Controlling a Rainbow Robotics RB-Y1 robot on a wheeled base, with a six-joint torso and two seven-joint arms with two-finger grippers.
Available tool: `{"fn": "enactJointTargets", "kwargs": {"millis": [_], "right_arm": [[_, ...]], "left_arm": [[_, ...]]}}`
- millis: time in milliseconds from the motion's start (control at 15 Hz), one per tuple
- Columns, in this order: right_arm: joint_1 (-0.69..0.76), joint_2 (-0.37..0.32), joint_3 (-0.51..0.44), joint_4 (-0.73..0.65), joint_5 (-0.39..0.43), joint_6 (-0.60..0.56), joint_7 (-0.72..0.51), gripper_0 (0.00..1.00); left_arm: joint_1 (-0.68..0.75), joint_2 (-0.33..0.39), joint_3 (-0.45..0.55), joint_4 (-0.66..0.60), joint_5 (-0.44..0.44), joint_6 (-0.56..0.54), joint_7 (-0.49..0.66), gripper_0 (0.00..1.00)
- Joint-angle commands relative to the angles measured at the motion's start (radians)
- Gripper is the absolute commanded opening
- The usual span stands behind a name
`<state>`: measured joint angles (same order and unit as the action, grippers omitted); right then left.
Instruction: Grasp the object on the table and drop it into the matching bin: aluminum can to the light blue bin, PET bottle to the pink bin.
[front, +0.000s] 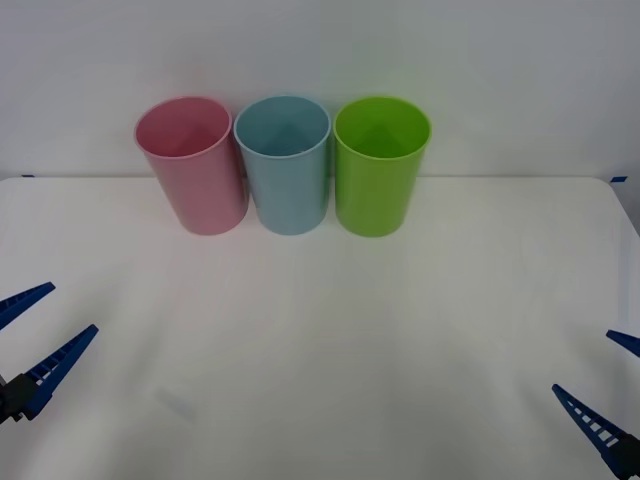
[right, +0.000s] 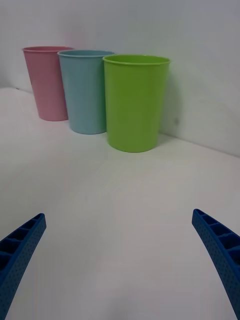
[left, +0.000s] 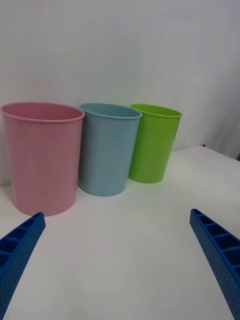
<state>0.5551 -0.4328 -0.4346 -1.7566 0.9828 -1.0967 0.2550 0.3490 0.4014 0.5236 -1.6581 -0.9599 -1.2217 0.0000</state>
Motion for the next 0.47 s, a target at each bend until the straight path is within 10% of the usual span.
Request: {"fn": "enactJointTargets", "kwargs": {"millis": [67, 467], "right_arm": [[0.009, 0.0, -0.001, 0.0, 0.022, 0.0, -0.002, 1.0], [0.008, 0.0, -0.001, 0.0, 0.047, 0.001, -0.002, 1.0]], "left_arm": [[0.0, 0.0, 0.0, 0.0, 0.0, 0.0, 0.0, 1.0], [0.0, 0.0, 0.0, 0.0, 0.0, 0.0, 0.0, 1.0]]}}
